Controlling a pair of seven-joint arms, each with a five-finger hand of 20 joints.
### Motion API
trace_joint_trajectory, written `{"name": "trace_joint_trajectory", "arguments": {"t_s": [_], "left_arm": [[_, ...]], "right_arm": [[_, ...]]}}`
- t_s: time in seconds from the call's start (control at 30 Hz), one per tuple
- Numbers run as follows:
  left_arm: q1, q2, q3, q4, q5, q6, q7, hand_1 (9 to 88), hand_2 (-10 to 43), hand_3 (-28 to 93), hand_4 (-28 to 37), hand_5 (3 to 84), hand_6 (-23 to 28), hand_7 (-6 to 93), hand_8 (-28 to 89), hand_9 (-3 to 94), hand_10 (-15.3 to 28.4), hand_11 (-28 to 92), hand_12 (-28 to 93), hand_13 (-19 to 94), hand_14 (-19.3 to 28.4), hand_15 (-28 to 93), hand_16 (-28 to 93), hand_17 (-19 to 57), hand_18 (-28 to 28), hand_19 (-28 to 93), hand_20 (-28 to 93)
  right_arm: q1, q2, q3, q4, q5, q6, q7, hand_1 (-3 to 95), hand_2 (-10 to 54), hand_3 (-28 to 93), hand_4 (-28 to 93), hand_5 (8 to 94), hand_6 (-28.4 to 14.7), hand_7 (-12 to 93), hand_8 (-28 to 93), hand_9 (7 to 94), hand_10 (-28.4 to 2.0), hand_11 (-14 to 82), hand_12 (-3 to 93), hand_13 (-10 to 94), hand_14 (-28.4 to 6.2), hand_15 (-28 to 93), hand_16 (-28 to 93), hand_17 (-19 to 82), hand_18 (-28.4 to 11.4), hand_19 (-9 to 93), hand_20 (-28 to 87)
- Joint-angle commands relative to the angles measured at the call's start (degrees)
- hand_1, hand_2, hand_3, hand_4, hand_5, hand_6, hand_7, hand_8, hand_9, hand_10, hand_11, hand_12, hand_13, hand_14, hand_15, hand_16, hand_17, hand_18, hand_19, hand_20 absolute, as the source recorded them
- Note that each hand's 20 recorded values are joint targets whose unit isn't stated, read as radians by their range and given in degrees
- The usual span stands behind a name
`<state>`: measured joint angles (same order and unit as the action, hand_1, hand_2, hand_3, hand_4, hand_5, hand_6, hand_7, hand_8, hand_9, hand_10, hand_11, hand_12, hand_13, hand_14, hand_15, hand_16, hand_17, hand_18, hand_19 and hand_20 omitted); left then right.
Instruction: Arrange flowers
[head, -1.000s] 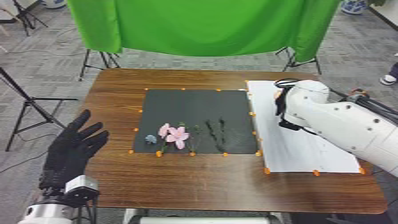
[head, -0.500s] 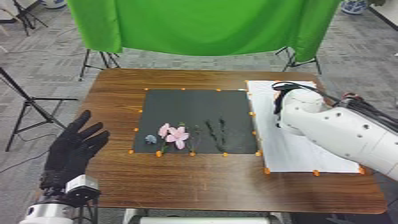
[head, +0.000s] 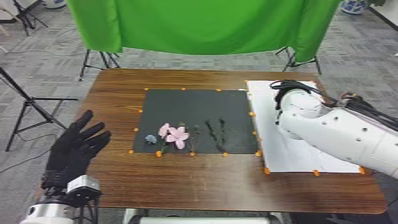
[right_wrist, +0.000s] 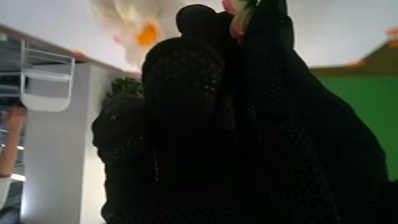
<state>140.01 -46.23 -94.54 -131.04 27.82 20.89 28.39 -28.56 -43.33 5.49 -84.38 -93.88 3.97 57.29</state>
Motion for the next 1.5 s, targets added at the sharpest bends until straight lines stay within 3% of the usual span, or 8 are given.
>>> {"name": "trace_joint_trajectory", "arguments": {"t_s": [0.03,0.37,0.4,0.73,0.8,1.23,1.27,1.5], "left_arm": [[1.0,1.09,-0.16,-0.22,-0.80,0.62,0.54,29.4,6.4,63,-20.2,33.6,8.3,7.9,-7,30.2,19.1,26,11,21,27.5,56,-12,-7.6,28.4,53,-1],[3.2,3.21,-1.14,-0.85,-2.73,1.98,3.58,29.5,6.6,63,-20.2,33.6,8.2,8.0,-7,30.2,19.2,26,11,21,27.5,56,-12,-7.6,28.4,53,-1],[2.9,2.50,-1.43,-0.79,-2.05,1.52,2.43,29.5,6.6,63,-20.2,33.6,8.2,8.0,-7,30.2,19.2,26,11,21,27.5,56,-12,-7.6,28.4,53,-1],[3.0,0.22,-1.90,-0.93,-0.40,0.86,0.97,29.5,6.6,63,-20.1,33.5,8.1,8.0,-7,30.2,19.1,26,11,21,27.5,56,-12,-7.6,28.4,53,-1],[2.4,-0.73,-2.21,-0.76,0.49,0.30,-0.56,29.5,6.6,63,-20.1,33.5,8.1,8.1,-7,30.2,19.1,26,11,21,27.4,56,-12,-7.6,28.4,53,-1],[1.4,-2.43,-2.44,-0.61,1.95,-0.89,-2.68,29.4,6.4,63,-20.1,33.5,8.1,8.1,-7,30.2,19.1,26,11,21,27.5,56,-12,-7.6,28.4,53,-1],[1.0,-3.15,-2.72,-0.55,2.63,-1.39,-3.86,29.4,6.4,63,-20.1,33.5,8.1,8.1,-7,30.2,19.1,26,11,21,27.5,56,-12,-7.6,28.4,53,-1],[0.6,-2.06,-2.32,-0.50,1.68,-0.85,-2.96,29.5,6.4,63,-20.2,33.5,8.2,8.1,-7,30.2,19.1,26,11,21,27.5,56,-12,-7.6,28.4,53,-1]], "right_arm": [[4.4,0.2,0.8,-4.4,-2.0,1.3,-1.0,57.7,-7.4,69,-28,80.0,1.4,21,4,89.6,-7.1,9.6,26.6,85,-2.5,61,16,57,-12.8,93,31],[4.0,-3.2,3.7,-12.9,-3.6,-1.6,-6.1,57.8,-8.1,71,-28,80.8,0.9,20,5,90.3,-7.2,9.4,27.2,85,-2.7,61,16,57,-12.9,93,32],[3.2,-3.7,4.2,-14.1,-3.7,-1.9,-6.5,57.8,-8.2,71,-28,80.8,0.9,20,5,90.3,-7.2,9.4,27.2,85,-2.7,61,16,57,-13.0,93,32],[-1.6,-12.8,5.6,-15.9,-4.7,-5.6,-8.8,57.6,-8.5,71,-28,81.2,0.7,19,6,90.4,-7.4,9.0,27.5,85,-3.0,61,16,57,-13.3,93,33],[-2.4,-14.2,5.4,-15.4,-5.5,-5.8,-8.5,57.7,-8.4,71,-28,81.2,0.7,19,6,90.4,-7.4,9.0,27.4,85,-3.0,61,16,57,-13.3,93,33],[-4.1,-18.3,3.1,-11.7,-4.7,-5.7,-6.3,57.7,-8.3,71,-28,81.2,0.8,18,6,90.2,-7.6,9.2,27.2,85,-3.3,61,16,57,-13.5,93,34],[-4.3,-18.2,3.2,-11.6,-4.8,-5.7,-6.1,57.7,-8.3,71,-28,81.2,0.8,18,6,90.2,-7.7,9.2,27.2,85,-3.3,61,16,57,-13.5,93,34],[-4.7,-19.7,3.1,-9.7,-4.6,-6.0,-5.8,57.6,-8.3,71,-28,81.0,0.8,18,6,90.0,-7.8,9.2,27.1,84,-3.4,61,16,57,-13.7,93,34]]}}
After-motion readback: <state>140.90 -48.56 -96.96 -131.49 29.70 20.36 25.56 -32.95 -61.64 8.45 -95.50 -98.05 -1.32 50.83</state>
